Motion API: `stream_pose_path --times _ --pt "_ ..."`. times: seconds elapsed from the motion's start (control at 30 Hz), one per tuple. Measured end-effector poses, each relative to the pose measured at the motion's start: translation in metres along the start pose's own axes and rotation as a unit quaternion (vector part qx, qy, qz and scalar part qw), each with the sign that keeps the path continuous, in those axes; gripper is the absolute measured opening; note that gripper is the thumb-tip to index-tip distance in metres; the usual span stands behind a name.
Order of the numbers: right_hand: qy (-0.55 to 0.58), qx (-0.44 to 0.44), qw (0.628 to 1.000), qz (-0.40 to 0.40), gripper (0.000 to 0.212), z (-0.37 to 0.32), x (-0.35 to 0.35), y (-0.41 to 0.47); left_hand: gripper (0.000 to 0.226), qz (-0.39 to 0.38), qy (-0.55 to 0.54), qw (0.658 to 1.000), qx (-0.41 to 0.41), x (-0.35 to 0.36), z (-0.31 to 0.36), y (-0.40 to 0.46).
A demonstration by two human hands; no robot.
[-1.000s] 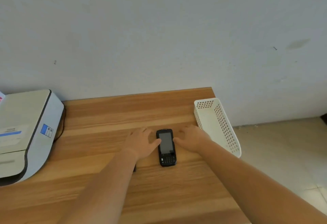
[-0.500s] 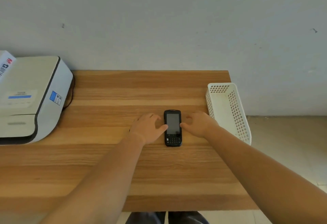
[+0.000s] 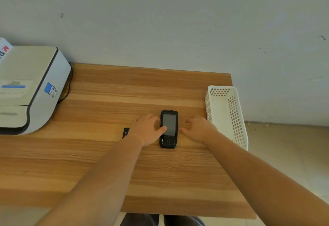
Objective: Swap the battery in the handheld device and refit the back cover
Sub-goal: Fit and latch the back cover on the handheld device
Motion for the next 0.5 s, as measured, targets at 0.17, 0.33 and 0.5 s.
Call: stream_pose_path --times 0.17,0.33,0.5 --pt "0.003 -0.009 1.000 0.019 0.063 0.001 -0.009 0.001 0.060 -0.001 -0.005 1.000 -0.007 0.003 0.000 0.005" --pt "-0.014 -0.020 0.998 0.063 0.062 0.008 -0.026 -0.001 0.064 0.018 0.012 1.000 -0.015 0.010 0.010 0.010" --pt "-0.037 -0.042 0.994 0.093 0.057 0.015 -0.035 -0.008 0.066 0.061 0.053 0.997 -0.016 0.022 0.036 0.014"
Point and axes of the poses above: each hand's wrist, its own y-axis towards the middle knuckle, its own x-axis out of the palm, z = x × y, the point moved 9 cm from there along y, towards the middle knuckle, and after that the axes turned 7 degrees about z, right-handed, at the moved point
